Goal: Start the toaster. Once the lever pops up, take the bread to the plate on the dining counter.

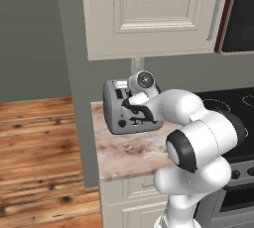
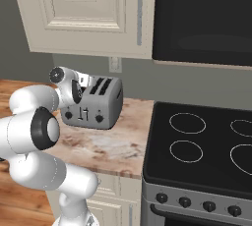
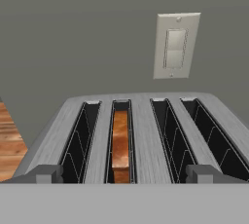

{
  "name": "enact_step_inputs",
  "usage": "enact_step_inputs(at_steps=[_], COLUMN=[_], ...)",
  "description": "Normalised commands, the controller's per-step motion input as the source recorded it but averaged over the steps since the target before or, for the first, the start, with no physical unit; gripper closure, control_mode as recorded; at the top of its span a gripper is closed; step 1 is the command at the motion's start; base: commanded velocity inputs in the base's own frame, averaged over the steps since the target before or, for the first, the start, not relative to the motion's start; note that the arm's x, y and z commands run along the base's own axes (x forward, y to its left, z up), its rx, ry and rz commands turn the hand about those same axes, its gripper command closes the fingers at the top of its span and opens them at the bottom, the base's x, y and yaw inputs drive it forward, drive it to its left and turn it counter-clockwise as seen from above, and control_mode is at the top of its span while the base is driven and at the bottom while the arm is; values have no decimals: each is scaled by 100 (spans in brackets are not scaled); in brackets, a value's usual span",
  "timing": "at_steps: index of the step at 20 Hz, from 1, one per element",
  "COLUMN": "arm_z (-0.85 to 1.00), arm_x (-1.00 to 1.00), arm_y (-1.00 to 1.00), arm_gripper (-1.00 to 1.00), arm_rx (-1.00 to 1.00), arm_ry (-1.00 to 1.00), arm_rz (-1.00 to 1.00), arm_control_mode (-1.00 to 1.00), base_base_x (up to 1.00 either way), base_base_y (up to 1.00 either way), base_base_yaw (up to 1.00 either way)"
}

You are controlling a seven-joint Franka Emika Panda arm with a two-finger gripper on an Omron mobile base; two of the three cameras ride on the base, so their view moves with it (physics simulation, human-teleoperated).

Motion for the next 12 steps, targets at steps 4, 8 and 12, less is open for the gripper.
enact_step_inputs(at_steps=[4,8,12], arm_z=[0,0,0], arm_x=[0,0,0], arm_y=[0,0,0], arm_gripper=[-100,-100,-100], arm_rx=[0,0,0], arm_ry=[0,0,0], arm_rz=[0,0,0], arm_control_mode=[-100,-100,-100], base_base_x=[0,0,0], base_base_y=[0,0,0], base_base_yaw=[0,0,0])
